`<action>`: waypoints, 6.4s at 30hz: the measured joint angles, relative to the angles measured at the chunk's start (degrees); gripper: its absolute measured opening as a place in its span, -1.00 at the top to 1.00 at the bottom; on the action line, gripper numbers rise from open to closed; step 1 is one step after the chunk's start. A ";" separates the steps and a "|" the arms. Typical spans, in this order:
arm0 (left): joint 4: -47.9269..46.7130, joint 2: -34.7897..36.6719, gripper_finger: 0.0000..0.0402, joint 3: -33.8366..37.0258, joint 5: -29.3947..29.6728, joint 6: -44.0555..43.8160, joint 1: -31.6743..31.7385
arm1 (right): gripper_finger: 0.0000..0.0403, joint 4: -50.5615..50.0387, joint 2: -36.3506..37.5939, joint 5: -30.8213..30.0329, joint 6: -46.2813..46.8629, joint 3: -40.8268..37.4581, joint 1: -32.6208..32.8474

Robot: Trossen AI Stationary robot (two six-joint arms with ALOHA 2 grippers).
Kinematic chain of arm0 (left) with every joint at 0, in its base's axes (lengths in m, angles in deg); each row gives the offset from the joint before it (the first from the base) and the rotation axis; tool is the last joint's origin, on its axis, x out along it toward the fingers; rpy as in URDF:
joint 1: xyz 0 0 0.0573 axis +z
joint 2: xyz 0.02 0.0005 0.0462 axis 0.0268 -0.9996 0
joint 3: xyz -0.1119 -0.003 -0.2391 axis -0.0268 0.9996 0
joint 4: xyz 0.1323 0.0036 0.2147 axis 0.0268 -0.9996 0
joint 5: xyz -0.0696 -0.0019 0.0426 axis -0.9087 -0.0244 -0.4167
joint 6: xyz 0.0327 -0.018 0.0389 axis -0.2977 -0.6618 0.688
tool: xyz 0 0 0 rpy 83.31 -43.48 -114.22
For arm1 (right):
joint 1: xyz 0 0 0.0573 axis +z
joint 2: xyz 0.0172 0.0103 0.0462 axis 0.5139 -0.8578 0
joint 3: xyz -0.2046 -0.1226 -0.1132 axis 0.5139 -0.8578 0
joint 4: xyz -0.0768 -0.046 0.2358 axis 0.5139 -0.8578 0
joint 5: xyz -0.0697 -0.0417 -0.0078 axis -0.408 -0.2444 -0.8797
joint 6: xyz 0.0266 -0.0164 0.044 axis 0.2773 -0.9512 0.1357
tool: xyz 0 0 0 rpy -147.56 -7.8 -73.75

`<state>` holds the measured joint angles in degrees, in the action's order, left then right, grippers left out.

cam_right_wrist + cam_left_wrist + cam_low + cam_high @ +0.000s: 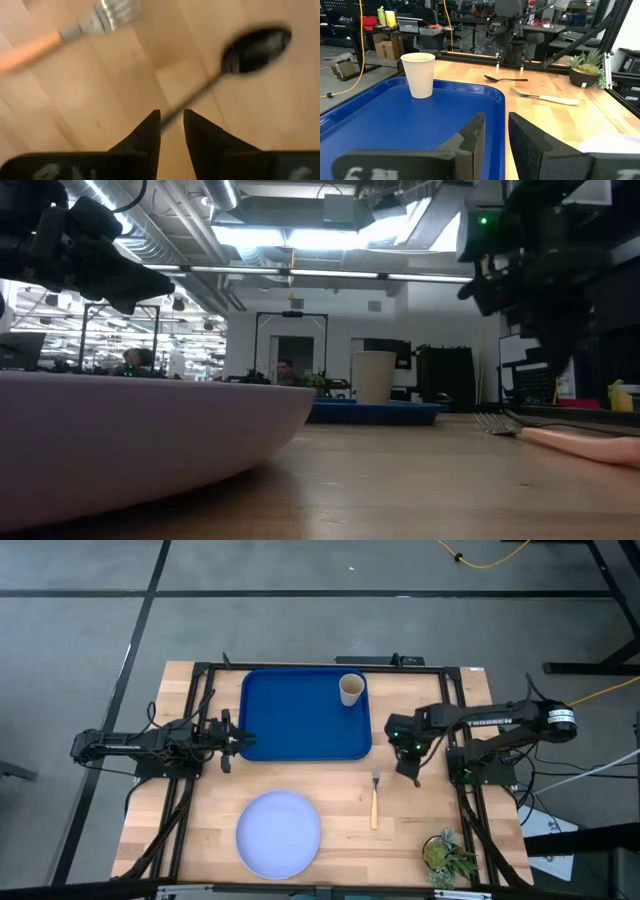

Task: Pick and place plate/cup/fork/spoon on tray
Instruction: Put the light blue plate on the blue tray

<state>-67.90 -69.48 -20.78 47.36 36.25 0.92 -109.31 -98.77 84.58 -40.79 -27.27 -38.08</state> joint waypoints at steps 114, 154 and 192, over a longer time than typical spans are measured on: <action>-39.67 -83.49 0.98 -53.34 -1.34 -19.70 -21.60 | 0.55 36.29 0.20 3.44 -10.21 -0.38 23.91; -43.92 -88.83 0.92 -67.53 7.72 3.91 31.79 | 0.55 33.48 0.20 3.43 -10.57 -0.40 23.91; -48.61 -89.59 0.65 -67.54 11.14 1.55 33.83 | 0.55 33.43 0.20 3.40 -10.53 -0.38 23.91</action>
<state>-116.51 -159.08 -88.32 58.50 37.81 34.76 -75.87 -98.58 87.98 -51.33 -27.65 -14.17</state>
